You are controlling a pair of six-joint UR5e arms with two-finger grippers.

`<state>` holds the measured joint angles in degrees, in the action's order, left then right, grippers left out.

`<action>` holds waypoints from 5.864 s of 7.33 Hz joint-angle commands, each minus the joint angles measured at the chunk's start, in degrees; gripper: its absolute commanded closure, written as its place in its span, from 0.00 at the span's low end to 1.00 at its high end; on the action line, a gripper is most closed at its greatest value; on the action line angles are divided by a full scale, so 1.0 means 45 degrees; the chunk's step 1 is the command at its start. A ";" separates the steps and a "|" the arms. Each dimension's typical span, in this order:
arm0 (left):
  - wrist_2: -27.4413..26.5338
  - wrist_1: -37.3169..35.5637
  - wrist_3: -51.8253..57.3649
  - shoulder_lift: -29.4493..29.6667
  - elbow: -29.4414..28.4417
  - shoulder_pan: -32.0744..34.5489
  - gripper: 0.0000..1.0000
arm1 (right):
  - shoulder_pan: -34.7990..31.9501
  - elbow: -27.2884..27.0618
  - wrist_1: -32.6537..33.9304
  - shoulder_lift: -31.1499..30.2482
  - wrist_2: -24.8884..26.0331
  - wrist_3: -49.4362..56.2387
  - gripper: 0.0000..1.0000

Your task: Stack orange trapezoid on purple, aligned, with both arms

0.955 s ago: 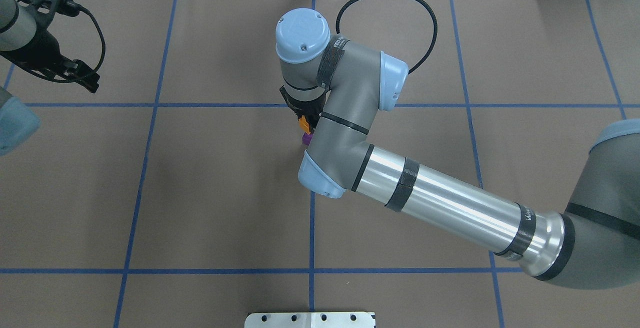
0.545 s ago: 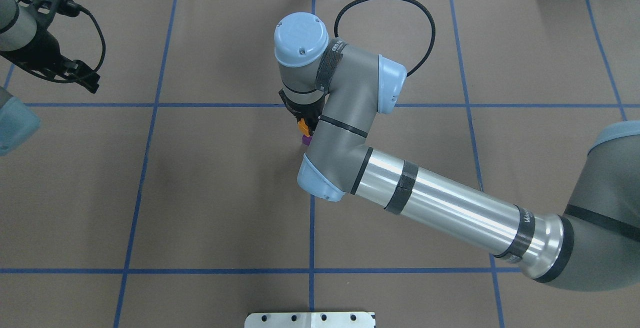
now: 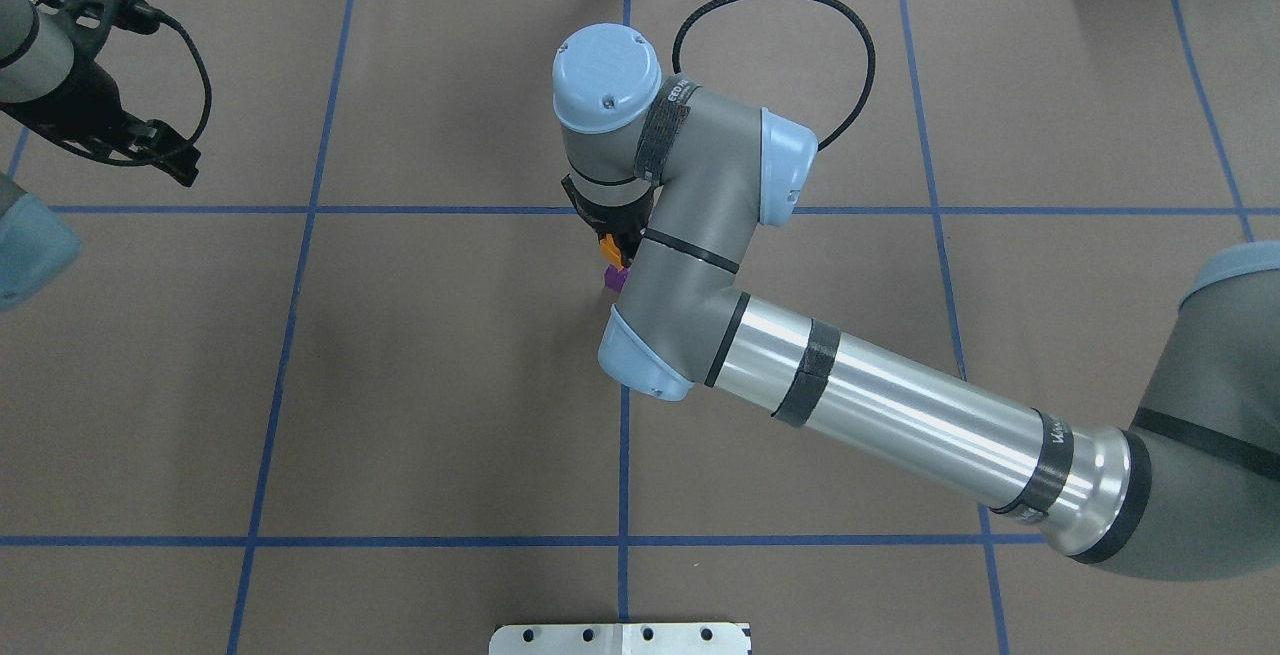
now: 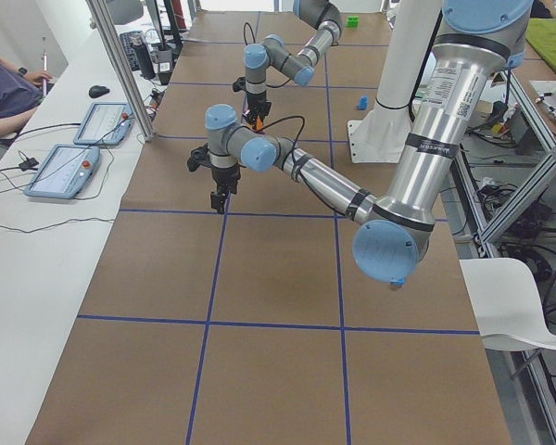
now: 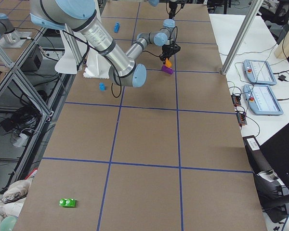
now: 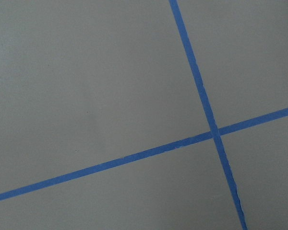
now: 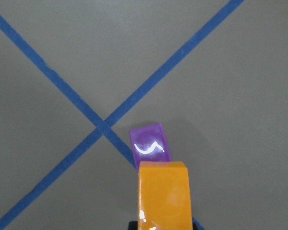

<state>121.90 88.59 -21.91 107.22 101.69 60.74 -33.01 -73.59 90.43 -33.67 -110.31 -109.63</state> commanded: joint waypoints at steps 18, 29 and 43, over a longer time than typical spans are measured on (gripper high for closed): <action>-0.0020 -0.0019 -0.0014 -0.0037 -0.0020 0.0018 0.00 | 0.0401 0.0103 -0.0933 -0.0465 0.0780 0.1316 1.00; 0.0252 0.0176 0.1963 -0.0581 0.0040 0.0754 0.00 | -0.2599 -0.5249 -0.0506 -0.3806 -0.1558 0.4597 0.00; 0.1484 0.0313 0.5259 -0.4217 -0.0507 0.5526 0.00 | -1.2625 -0.5110 -0.0505 -1.2946 -0.5837 2.2623 0.00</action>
<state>128.51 90.06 1.76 88.20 99.71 85.59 -89.25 -96.55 87.99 -91.53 -135.73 -9.38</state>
